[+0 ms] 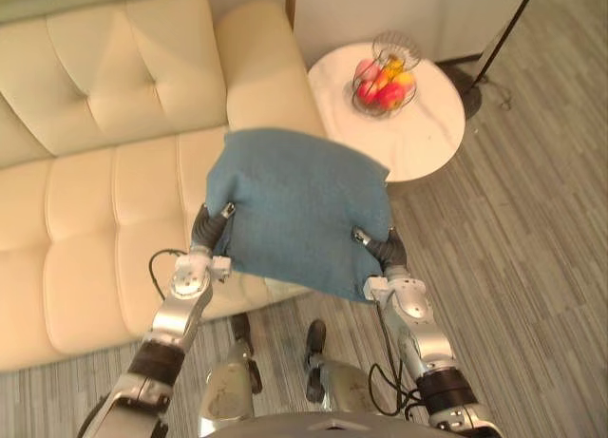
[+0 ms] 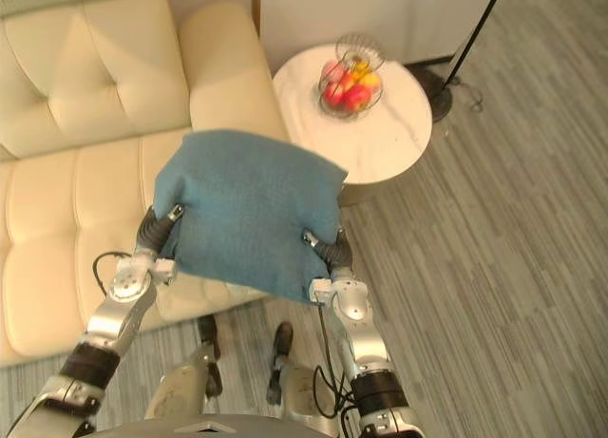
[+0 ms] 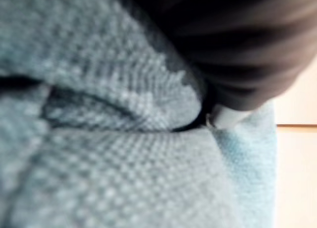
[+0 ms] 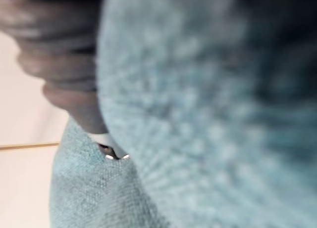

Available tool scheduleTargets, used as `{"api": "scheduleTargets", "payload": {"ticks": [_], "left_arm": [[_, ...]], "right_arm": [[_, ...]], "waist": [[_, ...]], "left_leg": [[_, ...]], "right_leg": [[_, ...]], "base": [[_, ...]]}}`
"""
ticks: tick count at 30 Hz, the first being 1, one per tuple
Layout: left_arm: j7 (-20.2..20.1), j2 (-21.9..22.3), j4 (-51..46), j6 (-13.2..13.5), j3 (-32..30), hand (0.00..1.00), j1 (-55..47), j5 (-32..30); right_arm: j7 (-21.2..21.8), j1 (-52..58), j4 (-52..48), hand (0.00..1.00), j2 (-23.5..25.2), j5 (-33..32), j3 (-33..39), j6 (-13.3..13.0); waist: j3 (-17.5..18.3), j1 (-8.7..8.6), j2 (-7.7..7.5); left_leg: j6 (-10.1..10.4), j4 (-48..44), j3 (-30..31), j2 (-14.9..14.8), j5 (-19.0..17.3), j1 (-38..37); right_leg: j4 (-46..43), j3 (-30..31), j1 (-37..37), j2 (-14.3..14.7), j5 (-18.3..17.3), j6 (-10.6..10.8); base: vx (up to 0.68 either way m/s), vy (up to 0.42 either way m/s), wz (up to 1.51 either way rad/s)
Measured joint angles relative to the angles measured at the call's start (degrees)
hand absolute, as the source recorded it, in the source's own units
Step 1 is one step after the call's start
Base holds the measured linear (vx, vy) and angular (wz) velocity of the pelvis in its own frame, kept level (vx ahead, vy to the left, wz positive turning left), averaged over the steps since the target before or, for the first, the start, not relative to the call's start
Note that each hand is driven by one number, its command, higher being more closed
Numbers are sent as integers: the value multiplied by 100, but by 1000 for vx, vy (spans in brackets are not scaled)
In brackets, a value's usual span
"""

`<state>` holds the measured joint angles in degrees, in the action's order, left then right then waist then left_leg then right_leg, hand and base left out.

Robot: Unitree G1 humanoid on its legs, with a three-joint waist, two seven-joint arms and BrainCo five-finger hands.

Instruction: Pick up cushions and gather them together orderly.

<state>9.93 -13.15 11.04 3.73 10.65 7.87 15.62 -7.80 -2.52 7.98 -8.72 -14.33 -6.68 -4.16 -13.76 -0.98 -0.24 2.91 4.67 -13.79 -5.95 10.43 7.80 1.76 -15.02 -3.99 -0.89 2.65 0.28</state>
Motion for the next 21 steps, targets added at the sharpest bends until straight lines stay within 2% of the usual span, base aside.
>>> {"api": "scheduleTargets", "payload": {"ticks": [4,5,9,11,13,16,17,18,19,20,21], "left_arm": [[-90,380,-621,0,-388,100,-727,8],[-97,454,-792,0,-458,100,-977,25],[-136,579,-1068,17,-624,100,-1296,56],[-137,604,-1095,64,-701,100,-1329,55],[-143,646,-1276,79,-801,100,-1377,55],[-110,695,-1490,145,-992,100,-1401,56],[-48,735,-1601,145,-1058,100,-1421,56],[-9,763,-1629,145,-1057,100,-1400,61],[14,780,-1621,146,-1046,100,-1368,122],[15,788,-1617,146,-1036,100,-1359,137],[33,794,-1552,146,-1052,100,-1361,225]], "right_arm": [[147,347,-546,100,154,2,-1,71],[174,437,-726,100,188,3,-5,72],[285,442,-993,100,241,15,-9,62],[293,439,-1091,100,283,20,-26,62],[293,408,-1169,100,314,20,-63,38],[251,126,-1166,100,331,28,-206,31],[237,-34,-1166,100,330,78,-235,32],[218,-144,-1165,100,327,102,-223,33],[184,-288,-1153,100,308,125,-168,35],[159,-362,-1130,100,301,125,-153,35],[132,-499,-1091,100,276,129,-159,48]], "waist": [[224,-8,28],[403,21,36],[694,110,71],[817,147,144],[833,148,182],[827,266,257],[827,275,280],[834,265,278],[848,250,131],[820,240,76],[816,233,70]], "left_leg": [[11,1,102,2,-83,-200],[12,1,157,10,-83,-219],[14,0,307,42,-82,-327],[26,2,528,70,-65,-324],[63,0,723,79,-6,-217],[211,-5,1069,25,207,194],[272,-3,1159,24,243,386],[200,-9,988,31,-138,548],[-68,-188,327,99,-737,758],[-267,-468,93,113,-737,830],[-323,-1088,-383,15,-747,764]], "right_leg": [[116,-35,276,26,-14,1],[140,-98,331,27,-14,0],[171,-193,519,21,-30,9],[147,-405,621,9,-63,13],[45,-581,575,12,-111,2],[-684,-862,4,9,-398,-54],[-1108,-1023,-281,-64,-563,-98],[-1288,-1228,-430,-231,-621,-113],[-1271,-1546,-573,-655,-610,-137],[-1291,-1588,-605,-812,-588,-136],[-1264,-1688,-564,-1091,-493,-65]], "base": [[9,34,7],[12,25,17],[8,25,23],[-18,24,45],[-85,15,55],[-137,-26,50],[-164,-34,63],[-193,-10,120],[-144,35,113],[-101,64,120],[-42,65,86]]}}
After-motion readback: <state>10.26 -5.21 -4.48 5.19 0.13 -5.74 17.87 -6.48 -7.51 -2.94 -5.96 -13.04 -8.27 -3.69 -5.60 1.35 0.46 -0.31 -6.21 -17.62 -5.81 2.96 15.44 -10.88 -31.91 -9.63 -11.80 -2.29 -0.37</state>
